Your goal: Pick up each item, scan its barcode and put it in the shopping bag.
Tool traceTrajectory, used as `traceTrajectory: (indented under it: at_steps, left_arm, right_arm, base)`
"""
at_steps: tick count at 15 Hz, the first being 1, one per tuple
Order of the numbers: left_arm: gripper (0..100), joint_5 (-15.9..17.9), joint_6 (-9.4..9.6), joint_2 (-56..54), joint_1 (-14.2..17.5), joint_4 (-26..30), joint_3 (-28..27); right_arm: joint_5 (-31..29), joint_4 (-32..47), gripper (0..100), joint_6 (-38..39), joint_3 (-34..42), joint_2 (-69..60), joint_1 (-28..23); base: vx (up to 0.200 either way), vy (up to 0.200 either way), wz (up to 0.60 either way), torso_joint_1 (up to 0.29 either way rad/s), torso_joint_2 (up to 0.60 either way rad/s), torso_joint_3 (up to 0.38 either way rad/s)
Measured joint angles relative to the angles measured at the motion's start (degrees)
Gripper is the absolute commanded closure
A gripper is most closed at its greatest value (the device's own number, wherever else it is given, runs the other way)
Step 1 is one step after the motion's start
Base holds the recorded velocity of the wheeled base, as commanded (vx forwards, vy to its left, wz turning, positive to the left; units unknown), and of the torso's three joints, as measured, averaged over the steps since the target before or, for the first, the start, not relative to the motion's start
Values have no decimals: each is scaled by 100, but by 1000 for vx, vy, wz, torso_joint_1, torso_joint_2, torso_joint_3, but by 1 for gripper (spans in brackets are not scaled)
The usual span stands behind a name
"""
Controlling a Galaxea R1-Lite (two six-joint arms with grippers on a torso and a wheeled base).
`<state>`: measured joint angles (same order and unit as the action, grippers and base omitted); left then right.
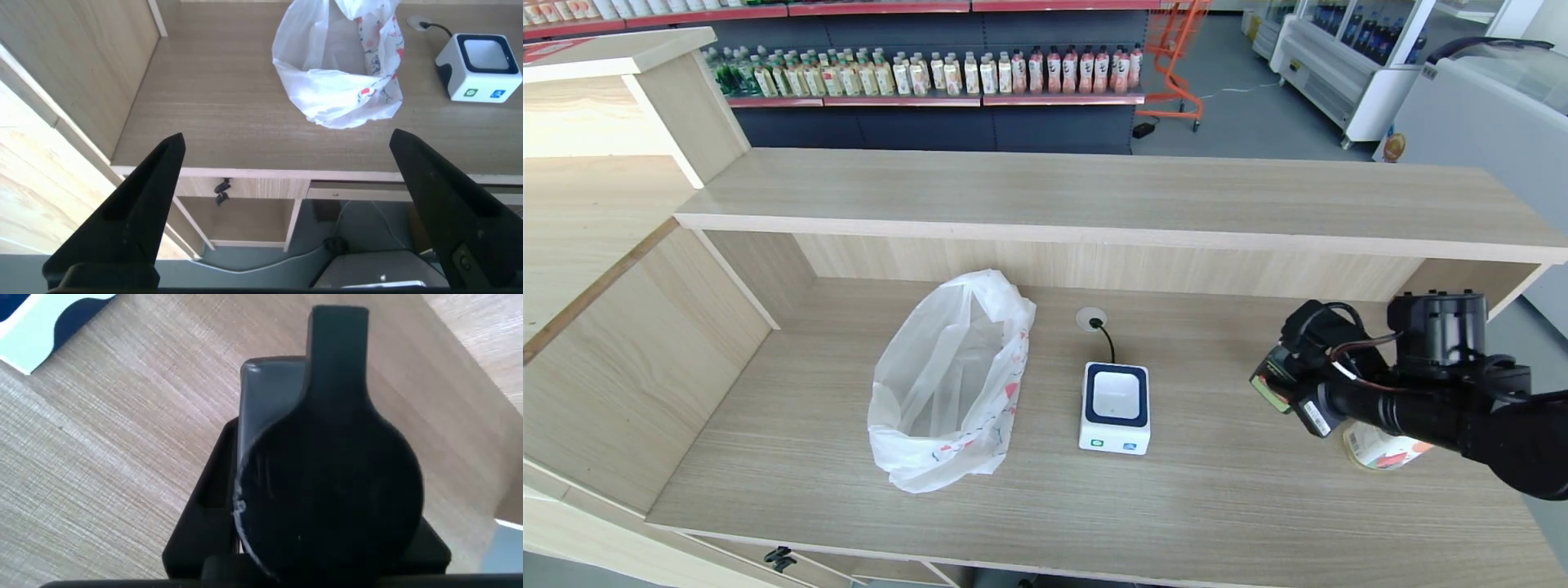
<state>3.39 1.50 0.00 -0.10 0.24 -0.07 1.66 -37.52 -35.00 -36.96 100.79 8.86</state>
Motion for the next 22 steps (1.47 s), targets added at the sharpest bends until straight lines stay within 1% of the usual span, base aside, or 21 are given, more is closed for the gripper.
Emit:
traceTrajectory:
  at_steps: [1,2,3,5,6,7,8,10,11,13,14,16,17,22]
  left_arm:
    - [0,2,0,0,0,0,0]
    - [0,2,0,0,0,0,0]
    - [0,2,0,0,0,0,0]
    - [0,2,0,0,0,0,0]
    - [0,2,0,0,0,0,0]
    - [0,2,-2,0,0,0,0]
    - [0,2,0,0,0,2,0]
    - [0,5,0,0,0,0,-2]
    - [0,5,0,0,0,2,-2]
    - [0,2,0,0,0,0,-2]
    - [0,2,-2,0,0,2,-2]
    - [0,2,0,0,0,0,-2]
    - [0,0,0,0,0,0,-2]
    - [0,2,-2,0,0,2,-2]
  right_arm:
    - [0,-99,100,-107,240,-402,-57]
    - [22,-233,100,-446,518,-785,-90]
    - [96,-367,100,-1081,764,-1129,-123]
    - [778,-550,100,-2281,1078,-1579,-126]
    - [1129,-563,100,-3063,1163,-1697,-104]
    - [1610,-585,100,-4211,1215,-1780,-88]
    - [2187,-586,100,-5508,1241,-1825,-73]
    - [3578,-583,100,-8037,1257,-1835,73]
    - [4017,-575,100,-8847,1257,-1769,288]
    - [4742,-519,100,-9921,1232,-1443,1026]
    - [5002,-519,100,-10240,1167,-1259,1357]
    - [5068,-523,100,-10689,1051,-997,1840]
    - [5075,-528,100,-10774,1005,-914,1977]
    - [5086,-539,100,-11080,902,-802,2087]
  base:
    - [0,0,0,0,0,0]
    - [0,0,0,0,0,0]
    - [0,0,0,0,0,0]
    - [0,0,0,0,0,0]
    - [0,0,0,0,0,0]
    - [0,0,0,0,0,0]
    - [0,0,0,0,0,0]
    - [0,0,0,0,0,0]
    - [0,0,0,0,0,0]
    - [0,0,0,0,0,0]
    - [0,0,0,0,0,0]
    - [0,0,0,0,0,0]
    - [0,0,0,0,0,0]
    - [0,0,0,0,0,0]
